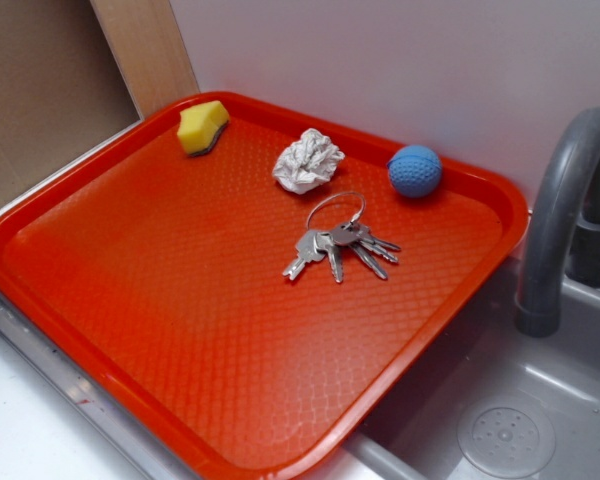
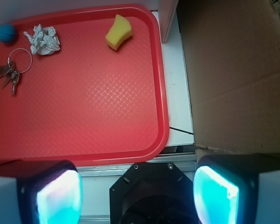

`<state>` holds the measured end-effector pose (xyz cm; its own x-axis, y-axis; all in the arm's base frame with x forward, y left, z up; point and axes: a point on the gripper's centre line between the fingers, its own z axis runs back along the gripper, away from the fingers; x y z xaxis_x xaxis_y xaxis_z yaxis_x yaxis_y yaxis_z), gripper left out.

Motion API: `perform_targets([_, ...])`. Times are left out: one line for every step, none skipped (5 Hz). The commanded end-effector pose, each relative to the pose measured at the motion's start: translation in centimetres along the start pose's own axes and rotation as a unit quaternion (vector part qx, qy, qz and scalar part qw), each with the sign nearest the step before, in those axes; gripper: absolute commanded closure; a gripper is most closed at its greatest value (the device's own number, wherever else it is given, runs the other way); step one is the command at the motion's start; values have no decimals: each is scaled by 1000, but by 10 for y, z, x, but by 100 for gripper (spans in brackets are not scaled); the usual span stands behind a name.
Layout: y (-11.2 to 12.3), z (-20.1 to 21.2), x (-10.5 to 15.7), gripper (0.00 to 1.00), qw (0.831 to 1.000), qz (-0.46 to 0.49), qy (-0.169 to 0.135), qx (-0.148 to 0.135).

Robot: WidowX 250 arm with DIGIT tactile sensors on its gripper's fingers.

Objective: Grab the green sponge.

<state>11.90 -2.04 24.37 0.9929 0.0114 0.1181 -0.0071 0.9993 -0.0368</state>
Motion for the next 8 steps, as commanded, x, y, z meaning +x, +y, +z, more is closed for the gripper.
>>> perform_targets([0, 0, 0, 0, 1000, 0, 0, 0])
perform_targets([-11, -26, 22, 0, 990, 104, -95, 2])
perform_targets([-22, -43, 53, 0, 974, 162, -158, 9])
perform_targets([-32, -62, 80, 0, 958, 210, -194, 21])
perform_targets([-32, -86, 105, 0, 937, 269, -220, 38])
perform_targets([-25, -117, 137, 0, 923, 316, -220, 22])
perform_targets([-21, -144, 159, 0, 917, 332, -222, 1])
perform_targets([-21, -169, 177, 0, 916, 336, -219, -15])
